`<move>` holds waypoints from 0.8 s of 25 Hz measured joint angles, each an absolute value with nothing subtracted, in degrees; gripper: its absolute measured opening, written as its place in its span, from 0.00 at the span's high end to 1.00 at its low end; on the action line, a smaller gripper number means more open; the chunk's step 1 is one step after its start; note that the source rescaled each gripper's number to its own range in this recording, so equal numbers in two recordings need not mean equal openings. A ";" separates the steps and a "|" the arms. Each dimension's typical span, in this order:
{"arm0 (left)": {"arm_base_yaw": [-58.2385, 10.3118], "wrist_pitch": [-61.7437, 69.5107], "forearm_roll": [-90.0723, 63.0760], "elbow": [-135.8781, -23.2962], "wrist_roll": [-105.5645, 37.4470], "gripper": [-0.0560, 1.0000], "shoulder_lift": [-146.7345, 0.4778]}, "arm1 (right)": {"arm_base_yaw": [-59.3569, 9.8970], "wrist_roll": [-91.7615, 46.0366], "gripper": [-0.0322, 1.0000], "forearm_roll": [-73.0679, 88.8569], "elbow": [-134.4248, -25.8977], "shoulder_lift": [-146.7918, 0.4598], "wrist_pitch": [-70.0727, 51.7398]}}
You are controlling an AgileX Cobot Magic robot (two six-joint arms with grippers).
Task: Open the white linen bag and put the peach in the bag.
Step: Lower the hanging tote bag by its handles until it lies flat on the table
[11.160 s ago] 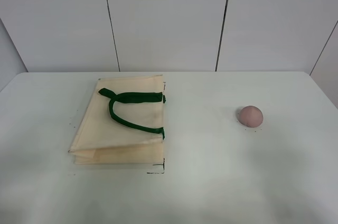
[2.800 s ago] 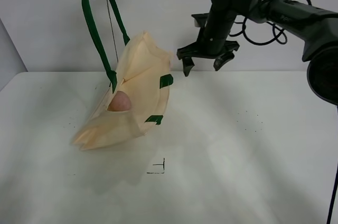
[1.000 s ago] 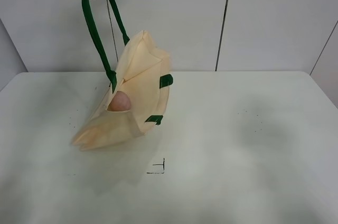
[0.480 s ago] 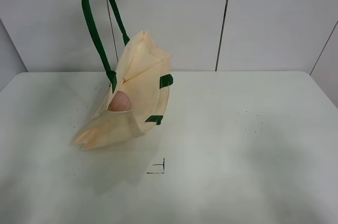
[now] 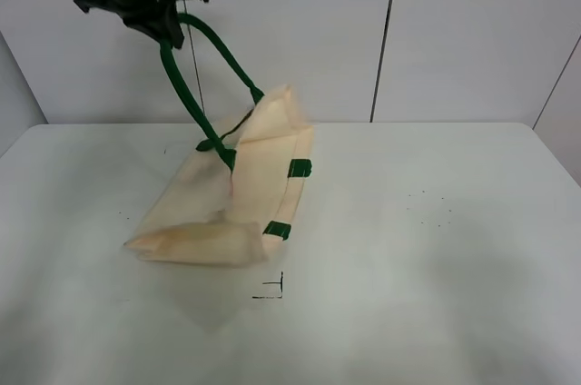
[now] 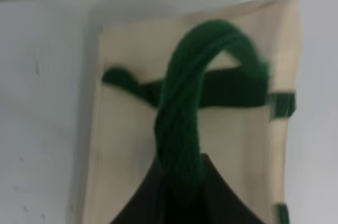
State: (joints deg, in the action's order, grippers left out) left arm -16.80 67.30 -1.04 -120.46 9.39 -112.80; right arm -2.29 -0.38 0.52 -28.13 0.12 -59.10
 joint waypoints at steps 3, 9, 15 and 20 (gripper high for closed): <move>-16.80 66.05 -2.72 -118.35 9.39 0.95 -117.37 | -2.29 -0.38 0.03 0.52 -28.13 0.12 -59.10; -16.90 65.07 -3.74 -117.65 9.13 0.93 -126.11 | -2.29 -0.38 0.03 0.52 -28.13 0.12 -59.10; -16.97 64.66 -3.75 -117.65 8.32 0.47 -128.29 | -2.29 -0.38 0.03 0.45 -28.13 0.12 -59.10; -16.97 64.51 1.86 -117.65 7.36 0.08 -128.29 | -2.29 -0.38 0.03 0.45 -28.13 0.12 -59.10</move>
